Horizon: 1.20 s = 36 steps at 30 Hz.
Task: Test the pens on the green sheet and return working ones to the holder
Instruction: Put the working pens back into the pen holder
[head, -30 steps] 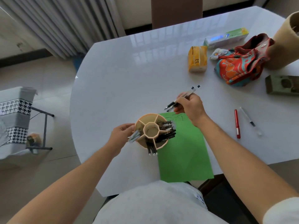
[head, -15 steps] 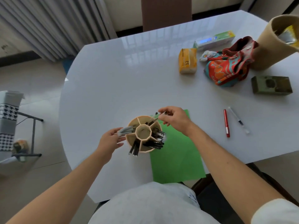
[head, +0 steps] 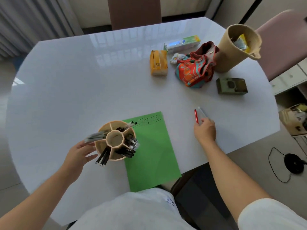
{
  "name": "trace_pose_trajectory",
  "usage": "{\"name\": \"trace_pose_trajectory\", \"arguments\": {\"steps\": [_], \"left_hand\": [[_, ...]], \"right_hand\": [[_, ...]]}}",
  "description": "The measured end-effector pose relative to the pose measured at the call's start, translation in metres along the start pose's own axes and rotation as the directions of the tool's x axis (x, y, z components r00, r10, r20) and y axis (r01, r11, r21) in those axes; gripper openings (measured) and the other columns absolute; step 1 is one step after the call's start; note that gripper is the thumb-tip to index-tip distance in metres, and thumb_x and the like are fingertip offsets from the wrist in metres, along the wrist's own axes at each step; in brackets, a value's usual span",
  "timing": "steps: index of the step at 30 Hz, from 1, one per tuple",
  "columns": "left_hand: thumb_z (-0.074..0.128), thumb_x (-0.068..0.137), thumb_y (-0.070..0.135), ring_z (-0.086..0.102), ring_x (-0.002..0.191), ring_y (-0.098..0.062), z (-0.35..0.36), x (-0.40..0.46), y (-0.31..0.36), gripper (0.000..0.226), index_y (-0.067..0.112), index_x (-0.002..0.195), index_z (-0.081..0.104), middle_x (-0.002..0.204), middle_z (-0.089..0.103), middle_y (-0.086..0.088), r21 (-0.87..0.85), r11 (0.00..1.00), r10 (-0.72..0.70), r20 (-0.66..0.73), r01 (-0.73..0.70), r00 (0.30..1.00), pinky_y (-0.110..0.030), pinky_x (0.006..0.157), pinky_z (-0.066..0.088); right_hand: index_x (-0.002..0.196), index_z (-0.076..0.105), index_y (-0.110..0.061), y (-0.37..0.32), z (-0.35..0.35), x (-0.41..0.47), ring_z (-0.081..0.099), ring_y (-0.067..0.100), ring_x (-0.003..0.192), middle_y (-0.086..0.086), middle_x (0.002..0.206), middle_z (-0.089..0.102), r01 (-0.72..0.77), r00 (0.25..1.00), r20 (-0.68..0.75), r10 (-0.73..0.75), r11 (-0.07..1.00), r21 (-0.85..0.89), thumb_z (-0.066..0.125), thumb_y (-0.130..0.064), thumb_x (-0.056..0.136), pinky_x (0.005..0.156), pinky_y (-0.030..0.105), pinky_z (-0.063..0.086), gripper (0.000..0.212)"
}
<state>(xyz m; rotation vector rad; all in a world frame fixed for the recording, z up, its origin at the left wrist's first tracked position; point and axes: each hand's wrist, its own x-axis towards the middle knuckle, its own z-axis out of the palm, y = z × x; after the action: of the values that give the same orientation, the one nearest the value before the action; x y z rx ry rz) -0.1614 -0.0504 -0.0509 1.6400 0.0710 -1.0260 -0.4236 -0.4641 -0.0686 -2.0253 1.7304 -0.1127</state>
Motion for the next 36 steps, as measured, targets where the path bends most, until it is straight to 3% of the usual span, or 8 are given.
{"name": "trace_pose_trajectory", "arguments": {"steps": [3,6,10,13,19,27,32,36], "left_hand": [[0.066,0.073,0.015,0.070,0.106,-0.026,0.003,-0.003,0.005,0.036,0.020,0.108,0.075,0.113,0.074,-0.008,0.010,1.000,-0.005,-0.003,0.005,1.000,-0.045,0.088,0.054],[0.066,0.079,0.009,0.070,0.103,-0.025,0.010,-0.009,0.012,0.030,0.020,0.104,0.076,0.110,0.075,-0.009,-0.003,1.000,-0.003,-0.018,0.003,1.000,-0.042,0.085,0.054],[0.062,0.087,0.004,0.071,0.097,-0.020,0.015,-0.014,0.020,0.028,0.024,0.097,0.078,0.103,0.076,-0.006,0.023,1.000,-0.011,-0.056,0.012,0.998,-0.038,0.081,0.054],[0.067,0.081,0.013,0.071,0.101,-0.023,0.015,-0.017,0.023,0.023,0.020,0.101,0.077,0.103,0.076,-0.008,0.029,0.999,-0.030,-0.058,0.032,0.998,-0.045,0.090,0.054],[0.070,0.072,0.022,0.072,0.099,-0.022,0.017,-0.019,0.029,0.026,0.019,0.097,0.077,0.102,0.076,-0.009,0.030,0.999,-0.022,-0.054,0.024,0.998,-0.051,0.098,0.052],[0.068,0.080,0.012,0.070,0.105,-0.033,0.011,-0.004,0.017,0.022,0.011,0.100,0.075,0.103,0.075,-0.015,0.015,1.000,-0.017,-0.077,0.019,0.997,-0.054,0.098,0.051],[0.066,0.083,0.011,0.070,0.105,-0.034,0.005,0.008,0.007,0.021,0.010,0.103,0.074,0.106,0.075,-0.015,0.007,1.000,0.015,-0.052,-0.014,0.999,-0.044,0.085,0.055],[0.067,0.083,0.016,0.072,0.102,-0.027,0.006,0.008,0.010,0.022,0.014,0.103,0.075,0.106,0.075,-0.012,0.015,0.999,0.037,-0.031,-0.037,0.999,-0.036,0.077,0.054]], "right_hand": [[0.101,0.071,-0.004,-0.003,0.001,0.004,0.067,0.034,0.091,0.017,0.103,0.069,0.002,0.998,0.066,0.001,0.999,-0.055,0.065,-0.020,0.091,0.069,0.029,0.044,0.020],[0.075,0.070,-0.011,-0.031,0.006,-0.009,0.071,0.027,0.070,0.009,0.072,0.072,-0.021,0.985,0.169,-0.014,0.979,0.203,0.069,-0.019,0.082,0.062,0.032,0.054,0.011],[0.088,0.062,-0.004,-0.089,0.007,-0.058,0.074,0.029,0.067,0.016,0.076,0.074,-0.101,0.872,0.405,-0.275,0.708,0.699,0.067,-0.006,0.083,0.060,0.034,0.061,0.007],[0.093,0.062,-0.001,-0.131,0.002,-0.100,0.074,0.043,0.080,0.022,0.086,0.075,-0.184,0.724,0.474,-0.501,0.523,0.832,0.065,-0.006,0.083,0.065,0.037,0.063,0.012],[0.103,0.071,0.002,-0.160,0.017,-0.160,0.077,0.035,0.088,0.018,0.095,0.077,0.019,0.559,0.486,-0.672,0.596,0.803,0.067,0.005,0.091,0.071,0.035,0.064,0.013],[0.100,0.077,-0.009,-0.140,0.010,-0.155,0.077,0.021,0.093,0.003,0.096,0.079,0.164,0.607,0.425,-0.672,0.629,0.760,0.075,-0.006,0.085,0.088,0.036,0.062,0.016],[0.086,0.076,-0.012,-0.101,-0.005,-0.090,0.072,0.022,0.070,0.006,0.072,0.074,0.213,0.896,0.169,-0.410,0.733,0.646,0.069,-0.022,0.088,0.071,0.040,0.062,0.012],[0.118,0.069,-0.005,-0.045,-0.016,-0.011,0.066,0.036,0.105,0.018,0.119,0.067,0.106,0.993,-0.074,-0.093,0.975,0.196,0.063,-0.015,0.091,0.090,0.038,0.051,0.029]]}}
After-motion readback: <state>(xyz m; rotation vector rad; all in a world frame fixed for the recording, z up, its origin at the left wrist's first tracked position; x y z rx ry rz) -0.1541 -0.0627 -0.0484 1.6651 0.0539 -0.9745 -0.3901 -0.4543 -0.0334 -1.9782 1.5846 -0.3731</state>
